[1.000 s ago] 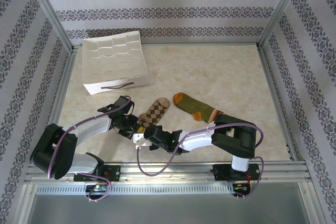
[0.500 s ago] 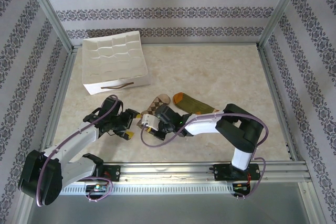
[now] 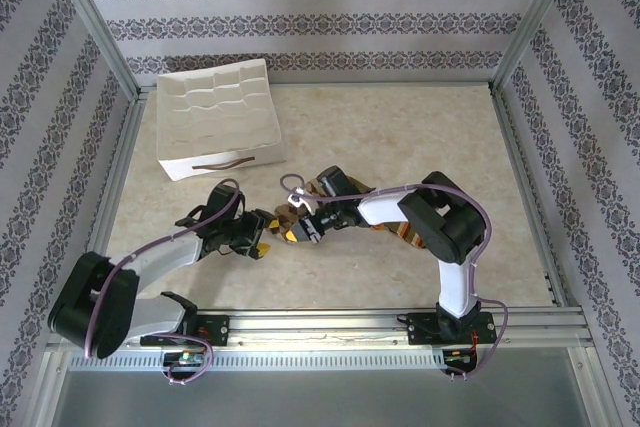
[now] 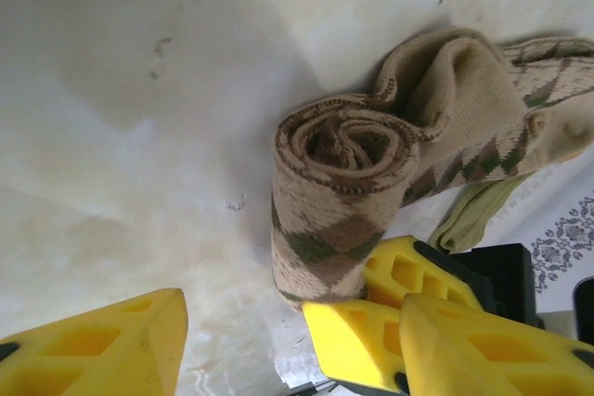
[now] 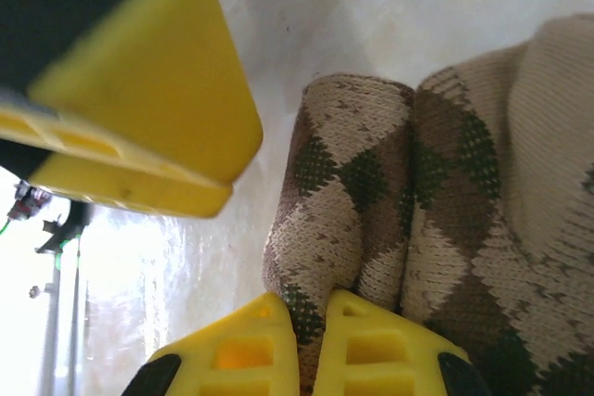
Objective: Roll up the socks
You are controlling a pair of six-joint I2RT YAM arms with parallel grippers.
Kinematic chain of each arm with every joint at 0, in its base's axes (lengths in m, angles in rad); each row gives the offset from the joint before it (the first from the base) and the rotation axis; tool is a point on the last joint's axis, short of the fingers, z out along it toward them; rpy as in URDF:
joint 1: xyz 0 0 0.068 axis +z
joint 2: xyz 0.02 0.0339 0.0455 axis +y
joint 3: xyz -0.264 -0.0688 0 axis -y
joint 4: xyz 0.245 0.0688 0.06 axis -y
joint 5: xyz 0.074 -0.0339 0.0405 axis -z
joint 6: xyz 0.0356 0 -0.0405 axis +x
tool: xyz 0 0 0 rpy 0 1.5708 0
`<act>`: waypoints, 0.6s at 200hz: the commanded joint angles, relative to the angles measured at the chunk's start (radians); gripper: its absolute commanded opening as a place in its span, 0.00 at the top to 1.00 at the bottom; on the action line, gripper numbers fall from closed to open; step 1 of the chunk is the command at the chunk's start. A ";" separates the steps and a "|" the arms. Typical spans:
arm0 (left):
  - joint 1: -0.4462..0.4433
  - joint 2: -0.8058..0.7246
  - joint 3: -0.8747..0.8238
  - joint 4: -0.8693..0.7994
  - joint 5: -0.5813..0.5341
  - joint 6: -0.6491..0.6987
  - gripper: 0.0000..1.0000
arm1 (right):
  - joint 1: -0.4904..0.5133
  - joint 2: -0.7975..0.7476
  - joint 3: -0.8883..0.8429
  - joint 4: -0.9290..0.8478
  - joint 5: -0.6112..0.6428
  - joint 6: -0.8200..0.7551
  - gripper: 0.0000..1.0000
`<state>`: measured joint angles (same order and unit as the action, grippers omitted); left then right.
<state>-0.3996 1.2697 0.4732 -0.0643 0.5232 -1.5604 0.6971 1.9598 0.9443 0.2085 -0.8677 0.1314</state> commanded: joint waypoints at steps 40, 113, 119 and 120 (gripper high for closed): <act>-0.027 0.181 0.060 0.163 -0.014 0.060 0.49 | -0.044 0.121 0.016 -0.088 -0.112 0.151 1.00; -0.049 0.208 0.076 -0.076 -0.063 0.093 1.00 | -0.023 0.070 0.065 -0.276 -0.005 -0.064 0.98; -0.050 0.184 0.076 -0.123 -0.068 0.085 1.00 | -0.014 0.037 0.057 -0.282 0.039 -0.101 0.92; -0.050 0.179 0.075 -0.130 -0.070 0.084 1.00 | -0.011 0.030 0.056 -0.281 0.047 -0.107 0.91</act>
<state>-0.4229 1.4849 0.5571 0.0387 0.5266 -1.4879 0.6441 2.0315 1.0145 0.1143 -1.0126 0.1970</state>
